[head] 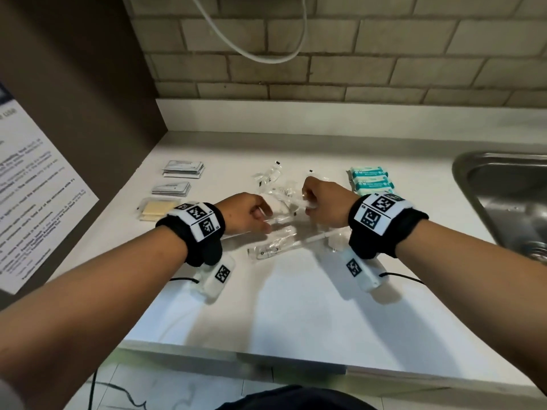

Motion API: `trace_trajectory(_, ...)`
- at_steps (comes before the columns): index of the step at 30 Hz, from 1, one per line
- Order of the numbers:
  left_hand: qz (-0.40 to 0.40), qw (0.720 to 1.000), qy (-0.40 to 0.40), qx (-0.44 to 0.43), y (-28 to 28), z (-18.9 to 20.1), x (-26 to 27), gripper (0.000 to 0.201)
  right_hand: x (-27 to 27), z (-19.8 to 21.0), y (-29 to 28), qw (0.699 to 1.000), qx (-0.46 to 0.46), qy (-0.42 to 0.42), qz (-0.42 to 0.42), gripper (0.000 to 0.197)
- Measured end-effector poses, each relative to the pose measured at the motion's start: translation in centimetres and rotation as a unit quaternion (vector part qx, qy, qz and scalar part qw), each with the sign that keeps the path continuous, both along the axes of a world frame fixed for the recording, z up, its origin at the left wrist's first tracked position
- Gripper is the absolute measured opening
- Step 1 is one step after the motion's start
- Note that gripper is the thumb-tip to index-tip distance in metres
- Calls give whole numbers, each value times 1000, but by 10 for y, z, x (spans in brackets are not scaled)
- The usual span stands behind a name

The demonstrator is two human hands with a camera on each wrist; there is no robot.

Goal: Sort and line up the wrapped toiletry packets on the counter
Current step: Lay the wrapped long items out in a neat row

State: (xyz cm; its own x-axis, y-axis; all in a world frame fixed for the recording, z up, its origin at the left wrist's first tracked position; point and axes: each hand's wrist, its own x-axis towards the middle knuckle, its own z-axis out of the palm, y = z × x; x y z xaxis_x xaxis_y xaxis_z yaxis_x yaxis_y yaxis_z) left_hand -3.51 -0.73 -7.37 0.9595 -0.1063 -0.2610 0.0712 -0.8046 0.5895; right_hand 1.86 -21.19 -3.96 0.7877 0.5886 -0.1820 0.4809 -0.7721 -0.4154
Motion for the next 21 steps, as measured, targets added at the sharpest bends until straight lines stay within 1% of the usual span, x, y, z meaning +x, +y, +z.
trace_trajectory(2,46,999,-17,9,15,0,2,28,-1,2,-1,1000,-20,14,18,25)
trace_trajectory(4,106,993,-45,-5,27,2,7,26,-5,1,0,996,-61,32,47,38)
trace_trajectory(6,155,985,-69,-16,34,8,17,24,-10,-4,3,991,-101,41,76,44)
trace_trajectory(10,170,983,-53,36,33,15,41,30,-15,-15,13,980,-160,38,115,55)
trace_trajectory(12,176,983,-39,47,29,14,52,31,-14,-16,19,975,-183,24,124,49)
trace_trajectory(16,147,980,-4,132,23,3,66,29,-10,-13,21,974,-198,22,107,36)
trace_trajectory(17,141,980,3,141,23,1,68,27,-8,-12,20,975,-195,25,102,31)
trace_trajectory(19,134,980,13,148,24,-1,72,31,-2,-6,15,979,-183,23,83,19)
trace_trajectory(21,140,979,19,145,25,-2,76,38,4,4,10,985,-163,17,46,20)
